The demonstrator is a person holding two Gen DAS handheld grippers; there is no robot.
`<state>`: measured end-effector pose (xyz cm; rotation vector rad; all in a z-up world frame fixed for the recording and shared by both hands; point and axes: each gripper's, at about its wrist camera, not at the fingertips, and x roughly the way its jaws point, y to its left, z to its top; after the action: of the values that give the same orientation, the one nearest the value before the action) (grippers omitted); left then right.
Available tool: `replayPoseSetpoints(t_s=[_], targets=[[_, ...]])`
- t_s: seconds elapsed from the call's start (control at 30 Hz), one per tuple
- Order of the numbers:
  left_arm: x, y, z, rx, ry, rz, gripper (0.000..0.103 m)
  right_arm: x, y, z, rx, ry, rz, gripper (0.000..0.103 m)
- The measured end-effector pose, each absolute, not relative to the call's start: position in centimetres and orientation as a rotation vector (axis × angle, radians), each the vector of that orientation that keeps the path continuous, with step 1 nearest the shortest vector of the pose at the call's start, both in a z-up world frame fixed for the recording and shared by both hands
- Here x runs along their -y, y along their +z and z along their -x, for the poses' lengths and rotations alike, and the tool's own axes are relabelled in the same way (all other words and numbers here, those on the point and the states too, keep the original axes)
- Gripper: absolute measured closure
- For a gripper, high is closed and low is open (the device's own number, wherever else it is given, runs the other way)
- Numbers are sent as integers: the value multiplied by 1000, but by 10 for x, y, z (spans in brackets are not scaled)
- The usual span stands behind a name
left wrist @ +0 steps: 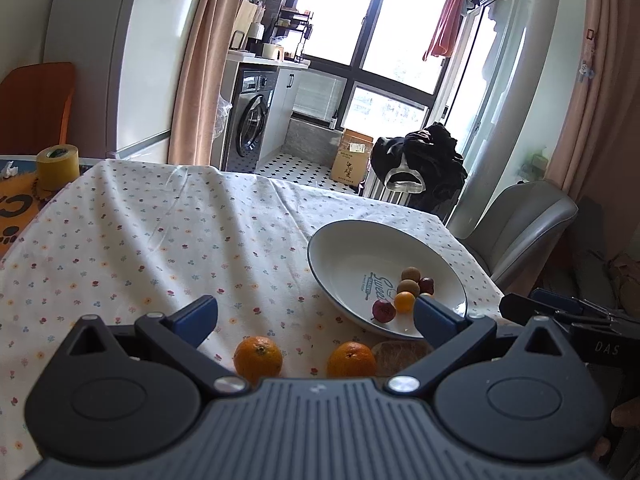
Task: Organize fruits
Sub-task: 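Withdraw both open tools from the bowl toward the two oranges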
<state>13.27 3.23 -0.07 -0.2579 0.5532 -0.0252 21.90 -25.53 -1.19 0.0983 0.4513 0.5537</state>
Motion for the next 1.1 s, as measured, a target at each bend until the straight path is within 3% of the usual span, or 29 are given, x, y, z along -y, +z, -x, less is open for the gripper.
replayPoseSetpoints(t_s=[1.1], targets=[[-42, 12, -53, -518, 53, 224, 0, 265, 11, -166, -433, 614, -64, 0]])
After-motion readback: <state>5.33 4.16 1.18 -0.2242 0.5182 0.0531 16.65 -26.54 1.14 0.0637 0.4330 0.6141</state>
